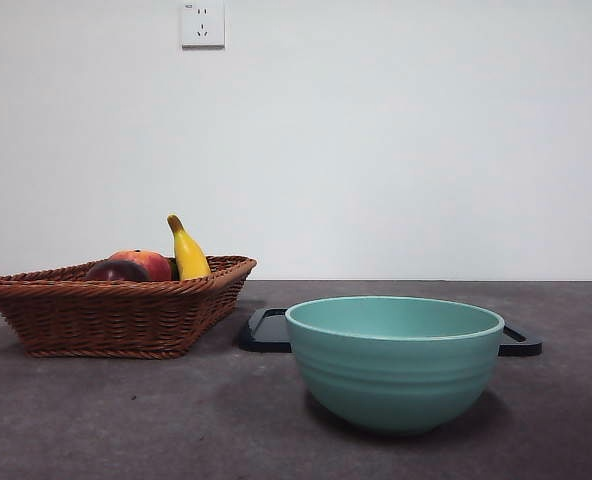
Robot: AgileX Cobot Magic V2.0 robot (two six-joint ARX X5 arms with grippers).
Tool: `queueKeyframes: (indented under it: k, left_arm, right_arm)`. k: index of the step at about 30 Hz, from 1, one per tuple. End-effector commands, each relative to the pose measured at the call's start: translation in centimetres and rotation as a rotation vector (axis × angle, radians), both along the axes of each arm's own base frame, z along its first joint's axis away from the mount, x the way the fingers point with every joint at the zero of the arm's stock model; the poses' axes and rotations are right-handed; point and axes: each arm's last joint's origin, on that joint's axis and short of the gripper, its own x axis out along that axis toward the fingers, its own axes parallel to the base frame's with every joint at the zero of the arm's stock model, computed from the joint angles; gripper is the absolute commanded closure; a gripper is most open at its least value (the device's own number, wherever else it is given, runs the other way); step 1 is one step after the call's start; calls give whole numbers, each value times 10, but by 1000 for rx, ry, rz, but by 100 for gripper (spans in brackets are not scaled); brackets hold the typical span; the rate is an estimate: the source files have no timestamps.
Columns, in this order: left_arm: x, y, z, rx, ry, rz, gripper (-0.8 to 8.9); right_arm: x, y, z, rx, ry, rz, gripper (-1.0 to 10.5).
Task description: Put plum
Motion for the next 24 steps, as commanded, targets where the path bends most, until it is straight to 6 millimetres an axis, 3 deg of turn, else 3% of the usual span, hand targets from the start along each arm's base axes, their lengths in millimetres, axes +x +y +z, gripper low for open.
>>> queueKeyframes:
  k: [1,6,11,24]
  left_arm:
    - [-5,0,23,0,-22,1,804]
    - [-7,-2,54,44,23,-89,804]
    - [1,-5,80,129,125,-202,804]
    - [33,-13,121,196,322,-519,804]
  right_arm:
    - [-6,1,20,13,-11,17,939]
    - [-9,3,48,11,40,100,939]
    - [0,6,70,-22,182,237,939]
    - [31,18,117,-142,491,531,939]
